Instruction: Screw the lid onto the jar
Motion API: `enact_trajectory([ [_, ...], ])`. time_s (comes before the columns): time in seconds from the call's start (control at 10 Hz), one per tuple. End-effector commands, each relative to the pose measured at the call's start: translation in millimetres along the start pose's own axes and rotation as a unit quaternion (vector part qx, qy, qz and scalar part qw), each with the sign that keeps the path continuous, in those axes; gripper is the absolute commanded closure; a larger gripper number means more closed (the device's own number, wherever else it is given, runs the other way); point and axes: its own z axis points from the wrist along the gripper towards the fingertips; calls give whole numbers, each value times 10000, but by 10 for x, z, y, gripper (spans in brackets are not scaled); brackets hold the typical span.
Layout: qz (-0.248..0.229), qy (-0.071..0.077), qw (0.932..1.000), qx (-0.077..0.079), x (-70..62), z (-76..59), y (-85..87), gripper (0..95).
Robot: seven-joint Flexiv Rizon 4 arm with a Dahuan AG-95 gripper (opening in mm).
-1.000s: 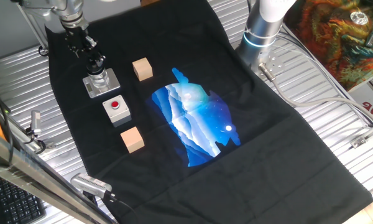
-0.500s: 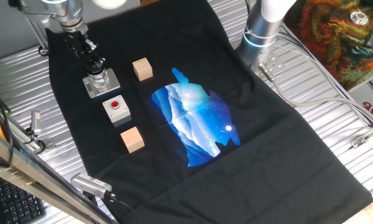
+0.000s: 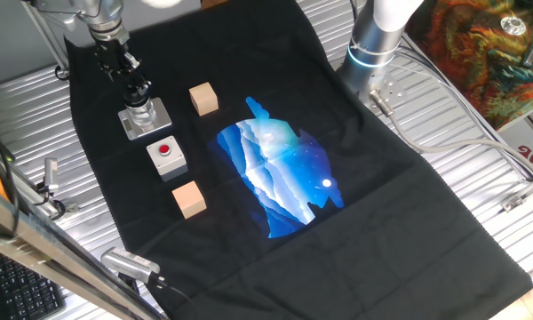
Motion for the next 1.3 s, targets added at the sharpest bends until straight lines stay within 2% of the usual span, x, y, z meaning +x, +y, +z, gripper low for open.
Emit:
enact_trajectory([
  [0.1,16,-5,10000,-24,-8,-4,4,190],
  [0.9,62,-24,10000,-2,8,5,3,190],
  [1.3,67,-58,10000,24,24,63,9,190],
])
